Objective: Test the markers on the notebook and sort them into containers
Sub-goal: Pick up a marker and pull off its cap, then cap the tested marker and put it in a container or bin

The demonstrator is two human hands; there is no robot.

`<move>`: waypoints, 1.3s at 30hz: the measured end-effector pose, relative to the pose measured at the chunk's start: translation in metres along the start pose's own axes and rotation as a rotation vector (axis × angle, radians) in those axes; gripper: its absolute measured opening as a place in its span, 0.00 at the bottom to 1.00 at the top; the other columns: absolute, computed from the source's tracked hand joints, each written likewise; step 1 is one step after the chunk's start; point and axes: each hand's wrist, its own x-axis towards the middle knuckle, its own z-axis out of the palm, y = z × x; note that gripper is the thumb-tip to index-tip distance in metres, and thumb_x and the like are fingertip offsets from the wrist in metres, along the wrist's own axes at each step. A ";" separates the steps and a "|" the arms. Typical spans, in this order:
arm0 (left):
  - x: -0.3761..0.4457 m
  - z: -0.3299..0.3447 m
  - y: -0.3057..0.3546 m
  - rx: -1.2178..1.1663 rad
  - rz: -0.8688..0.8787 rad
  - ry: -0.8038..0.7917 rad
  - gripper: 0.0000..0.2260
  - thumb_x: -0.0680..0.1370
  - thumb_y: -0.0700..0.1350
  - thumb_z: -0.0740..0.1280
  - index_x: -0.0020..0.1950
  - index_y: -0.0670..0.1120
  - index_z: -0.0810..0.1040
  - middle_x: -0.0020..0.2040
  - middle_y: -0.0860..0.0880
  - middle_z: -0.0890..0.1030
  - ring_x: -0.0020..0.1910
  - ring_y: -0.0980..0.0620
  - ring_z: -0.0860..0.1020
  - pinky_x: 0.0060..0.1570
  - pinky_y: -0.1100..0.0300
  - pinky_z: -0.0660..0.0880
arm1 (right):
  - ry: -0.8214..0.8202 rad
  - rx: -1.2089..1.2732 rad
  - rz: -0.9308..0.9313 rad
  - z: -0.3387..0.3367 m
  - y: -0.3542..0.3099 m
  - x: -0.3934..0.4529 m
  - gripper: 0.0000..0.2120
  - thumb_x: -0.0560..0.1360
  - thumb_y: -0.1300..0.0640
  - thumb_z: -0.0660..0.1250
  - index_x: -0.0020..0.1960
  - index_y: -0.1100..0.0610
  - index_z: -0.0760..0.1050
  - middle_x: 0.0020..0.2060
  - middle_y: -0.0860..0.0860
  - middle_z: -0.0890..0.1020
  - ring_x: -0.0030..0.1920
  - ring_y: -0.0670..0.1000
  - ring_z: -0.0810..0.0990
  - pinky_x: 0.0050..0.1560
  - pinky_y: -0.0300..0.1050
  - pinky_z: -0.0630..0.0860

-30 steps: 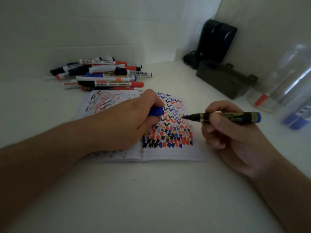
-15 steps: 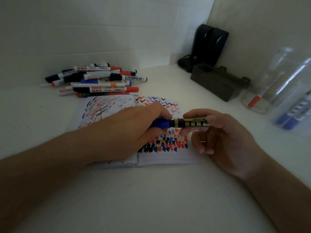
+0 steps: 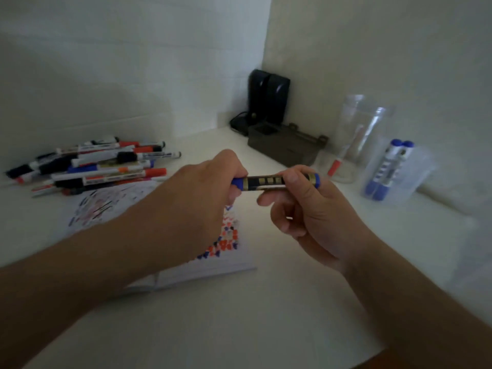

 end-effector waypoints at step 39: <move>-0.039 -0.047 -0.102 0.311 -0.319 0.517 0.07 0.77 0.45 0.71 0.54 0.53 0.84 0.51 0.48 0.82 0.52 0.42 0.78 0.56 0.48 0.75 | 0.537 -1.281 -0.532 -0.057 -0.049 0.032 0.08 0.78 0.55 0.68 0.57 0.52 0.78 0.46 0.48 0.76 0.45 0.49 0.73 0.47 0.45 0.70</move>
